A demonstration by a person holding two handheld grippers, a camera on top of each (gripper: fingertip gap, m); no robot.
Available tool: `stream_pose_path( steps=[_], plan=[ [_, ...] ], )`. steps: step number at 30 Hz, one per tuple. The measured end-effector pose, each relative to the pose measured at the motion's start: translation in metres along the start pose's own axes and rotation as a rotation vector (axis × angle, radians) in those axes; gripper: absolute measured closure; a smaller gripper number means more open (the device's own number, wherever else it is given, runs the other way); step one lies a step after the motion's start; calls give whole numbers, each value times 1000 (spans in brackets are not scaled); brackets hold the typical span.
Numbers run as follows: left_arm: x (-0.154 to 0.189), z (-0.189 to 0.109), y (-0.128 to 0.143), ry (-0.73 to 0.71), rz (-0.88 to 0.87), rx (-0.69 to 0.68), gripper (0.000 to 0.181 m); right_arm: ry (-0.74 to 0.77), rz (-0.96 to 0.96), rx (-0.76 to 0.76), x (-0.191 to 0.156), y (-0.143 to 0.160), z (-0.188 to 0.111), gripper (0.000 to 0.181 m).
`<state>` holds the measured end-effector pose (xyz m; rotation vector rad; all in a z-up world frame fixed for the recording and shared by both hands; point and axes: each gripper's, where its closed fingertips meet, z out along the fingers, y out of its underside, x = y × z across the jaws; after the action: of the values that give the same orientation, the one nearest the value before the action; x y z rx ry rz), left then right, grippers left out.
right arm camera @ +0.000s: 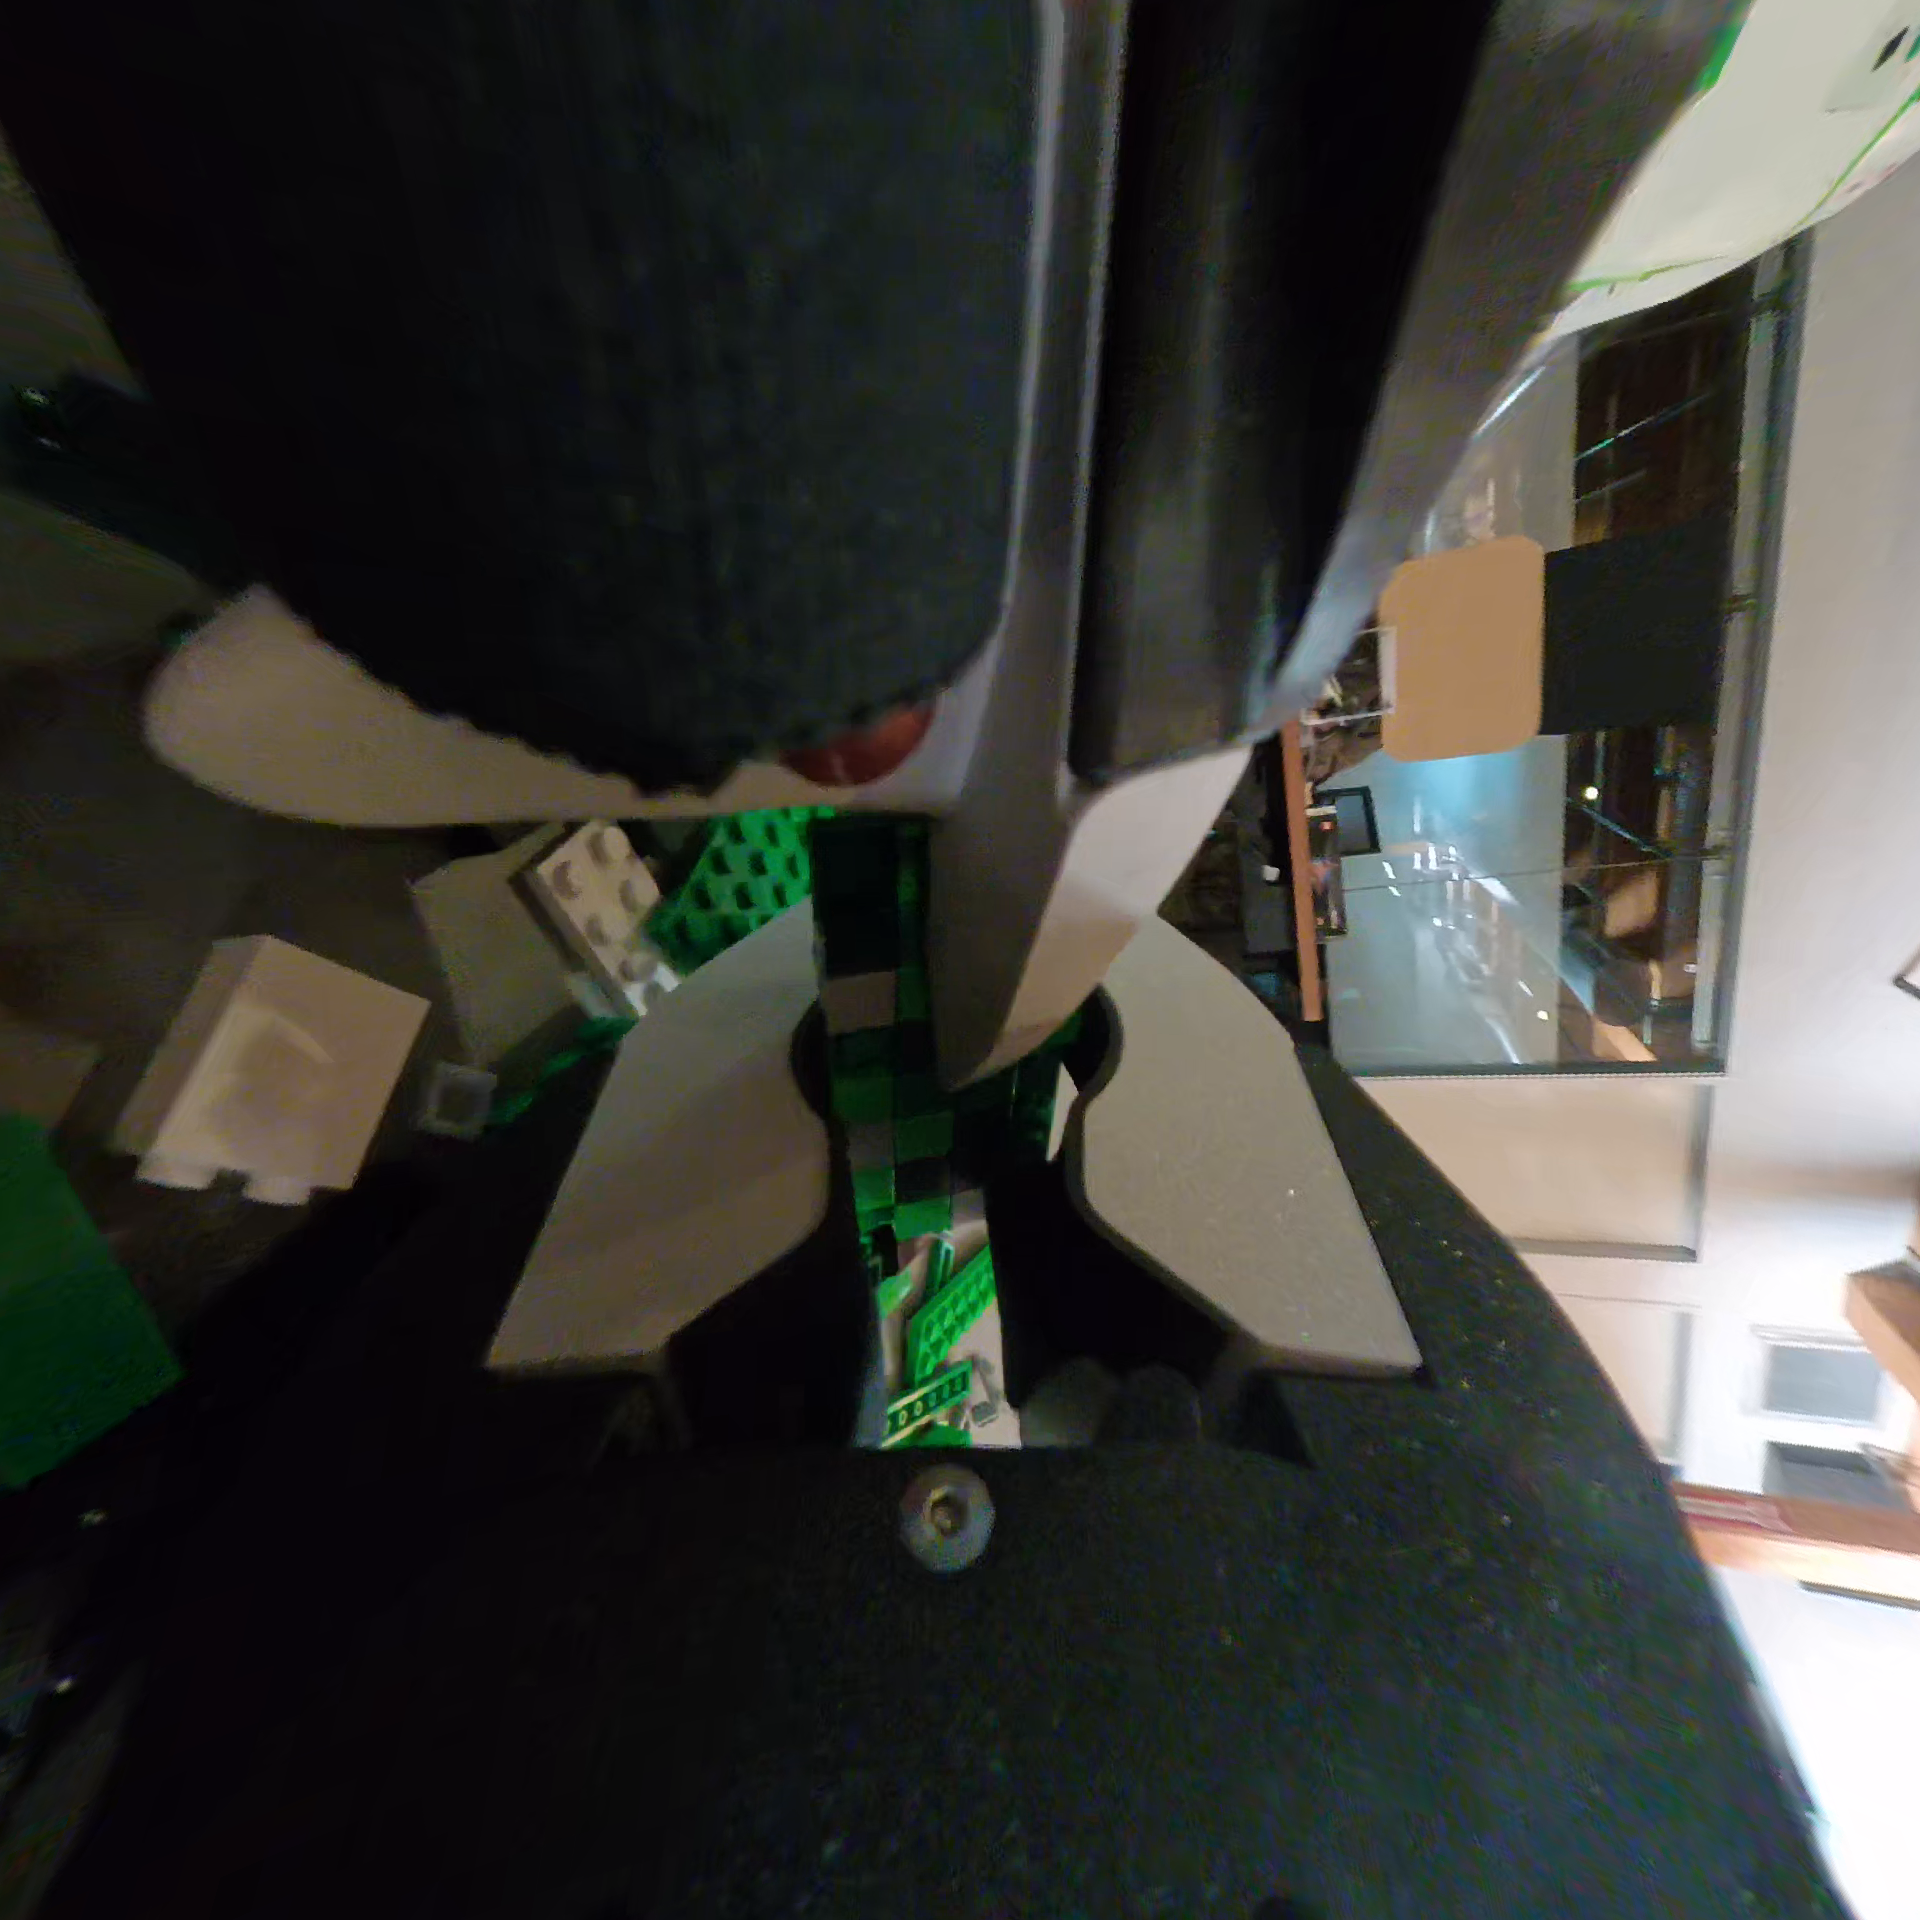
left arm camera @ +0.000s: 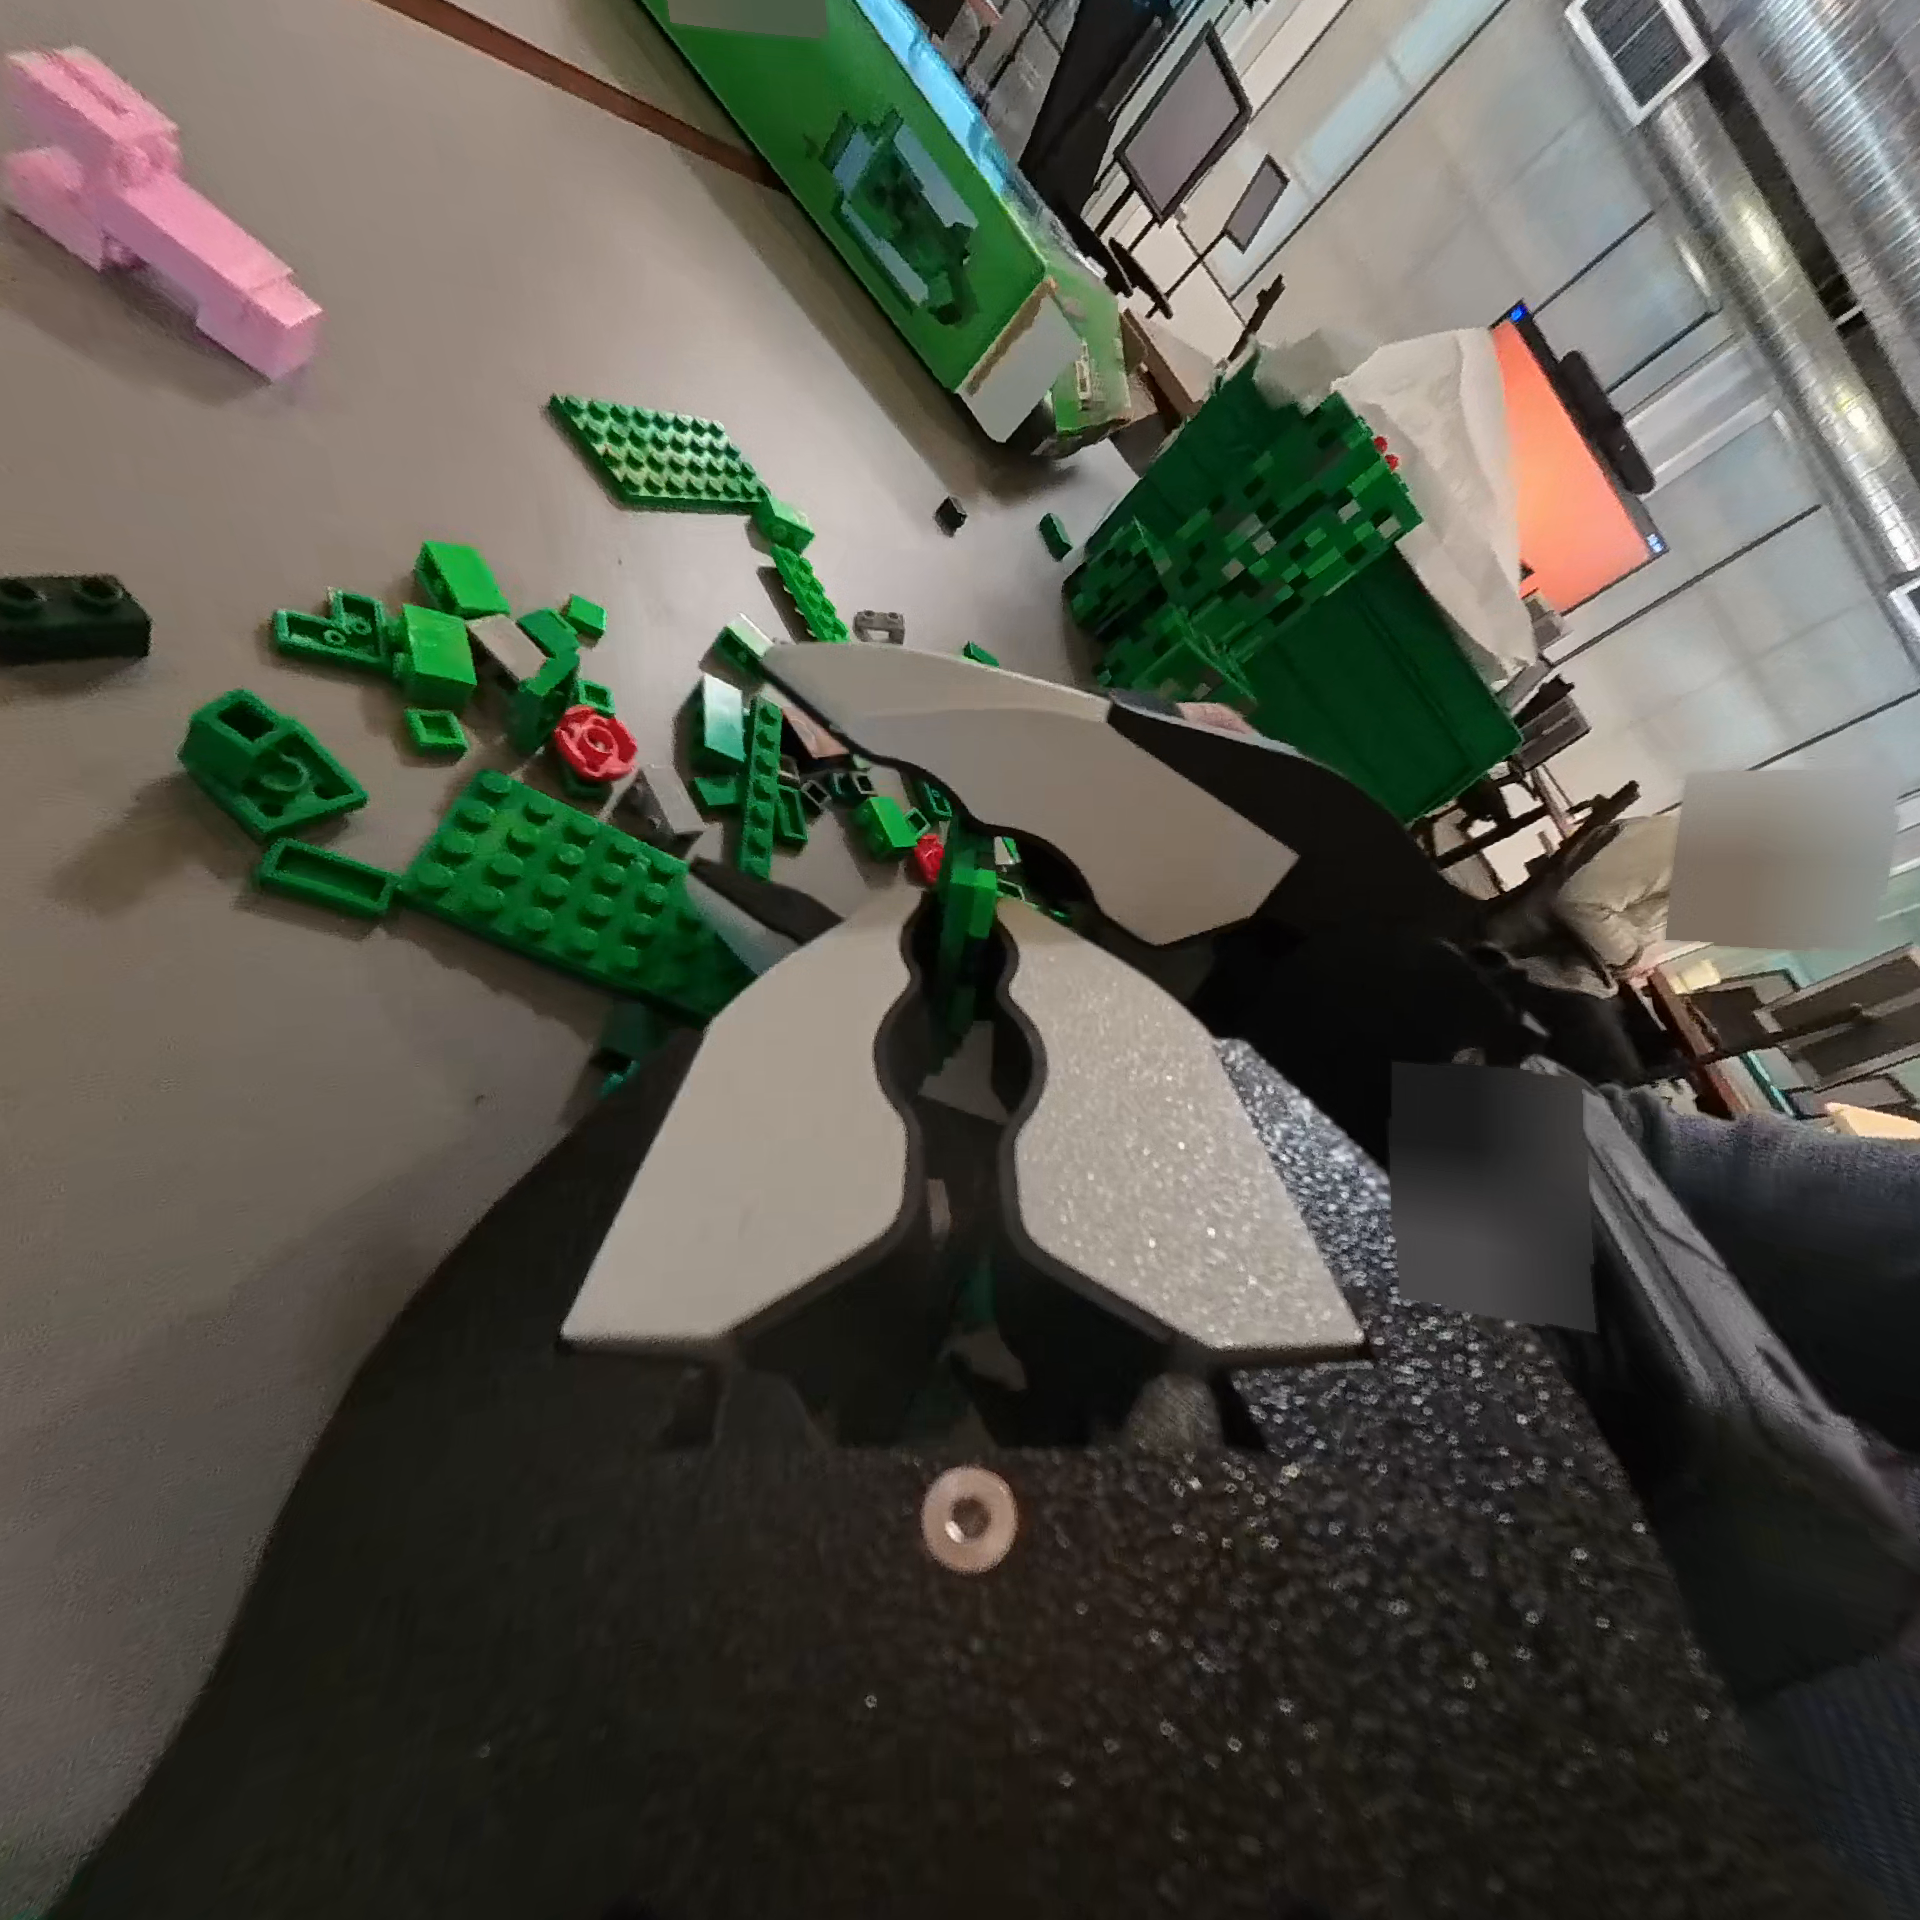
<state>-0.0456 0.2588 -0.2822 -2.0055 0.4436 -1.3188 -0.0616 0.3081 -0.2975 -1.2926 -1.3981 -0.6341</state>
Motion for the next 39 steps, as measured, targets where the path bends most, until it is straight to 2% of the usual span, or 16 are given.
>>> stream_pose_path(
  steps=[10,32,37,39],
  plan=[
    [-1,0,0,57,-130,26,173,48,-49,-15,2,1,2,143],
    [4,-2,-4,169,-293,67,172,181,-169,-27,15,-1,-1,145],
    [6,-2,-5,194,-308,73,171,169,-124,1,16,-2,-2,145],
    [9,-3,-5,211,-263,63,170,134,-77,34,13,-4,-4,145]
  ],
)
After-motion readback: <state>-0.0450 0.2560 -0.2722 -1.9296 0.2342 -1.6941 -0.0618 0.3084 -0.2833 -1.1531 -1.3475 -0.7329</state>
